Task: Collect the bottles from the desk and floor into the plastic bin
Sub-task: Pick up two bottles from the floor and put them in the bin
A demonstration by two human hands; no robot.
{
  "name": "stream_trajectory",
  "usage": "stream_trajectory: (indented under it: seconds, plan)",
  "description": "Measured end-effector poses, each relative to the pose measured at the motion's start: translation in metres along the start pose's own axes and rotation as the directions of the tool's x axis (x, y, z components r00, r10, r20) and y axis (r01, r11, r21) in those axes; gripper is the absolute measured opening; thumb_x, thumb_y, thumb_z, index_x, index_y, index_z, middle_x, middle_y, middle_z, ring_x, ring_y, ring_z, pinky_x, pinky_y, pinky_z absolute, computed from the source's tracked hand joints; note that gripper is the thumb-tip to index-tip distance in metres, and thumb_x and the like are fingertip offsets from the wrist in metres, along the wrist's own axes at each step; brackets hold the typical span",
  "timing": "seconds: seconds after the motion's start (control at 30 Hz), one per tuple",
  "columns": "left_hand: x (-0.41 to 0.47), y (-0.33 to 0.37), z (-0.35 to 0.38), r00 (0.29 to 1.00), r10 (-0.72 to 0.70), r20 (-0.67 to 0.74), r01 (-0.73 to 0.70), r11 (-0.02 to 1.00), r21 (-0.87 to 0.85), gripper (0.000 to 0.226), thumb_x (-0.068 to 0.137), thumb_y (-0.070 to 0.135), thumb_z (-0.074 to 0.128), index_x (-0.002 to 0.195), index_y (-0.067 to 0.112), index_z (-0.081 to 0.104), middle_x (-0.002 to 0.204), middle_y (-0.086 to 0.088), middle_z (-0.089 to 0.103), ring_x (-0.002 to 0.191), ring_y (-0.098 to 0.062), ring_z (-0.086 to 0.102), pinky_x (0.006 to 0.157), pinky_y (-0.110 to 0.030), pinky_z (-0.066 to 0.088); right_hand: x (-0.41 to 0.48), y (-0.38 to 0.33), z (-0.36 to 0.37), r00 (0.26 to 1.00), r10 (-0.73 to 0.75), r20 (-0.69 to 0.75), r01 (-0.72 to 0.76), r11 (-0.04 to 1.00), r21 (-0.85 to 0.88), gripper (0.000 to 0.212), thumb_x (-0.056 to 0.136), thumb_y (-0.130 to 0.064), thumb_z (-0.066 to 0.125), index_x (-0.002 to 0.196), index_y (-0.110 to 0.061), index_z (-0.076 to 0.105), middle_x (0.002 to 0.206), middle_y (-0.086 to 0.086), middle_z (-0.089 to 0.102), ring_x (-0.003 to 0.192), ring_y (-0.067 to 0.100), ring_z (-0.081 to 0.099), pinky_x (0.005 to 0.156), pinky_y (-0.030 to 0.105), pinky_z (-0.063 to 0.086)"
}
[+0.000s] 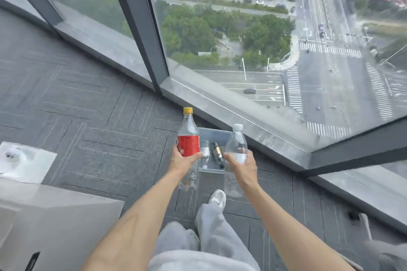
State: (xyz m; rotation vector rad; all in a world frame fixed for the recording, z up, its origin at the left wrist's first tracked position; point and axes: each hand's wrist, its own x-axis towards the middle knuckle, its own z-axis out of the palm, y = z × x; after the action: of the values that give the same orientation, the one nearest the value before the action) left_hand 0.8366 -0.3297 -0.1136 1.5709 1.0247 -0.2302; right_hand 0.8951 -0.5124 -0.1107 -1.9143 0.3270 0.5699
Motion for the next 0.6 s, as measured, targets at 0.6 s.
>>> stream_trajectory:
  seconds: [0.6]
  plan:
    - [0.339,-0.122,0.055,0.963,-0.258,0.081,0.234,0.945,0.23,0.088,0.067,0.03,0.086,0.134,0.01,0.032,0.134,-0.008,0.053,0.122,-0.026,0.052,0.101,-0.034,0.04,0.234,0.11,0.145,0.977,0.214,-0.002,-0.213,0.972,-0.096,0.052,0.079,-0.041,0.078,0.12,-0.03,0.047,0.107,-0.006,0.056,0.1,0.014,0.054,0.085,0.027,0.038]
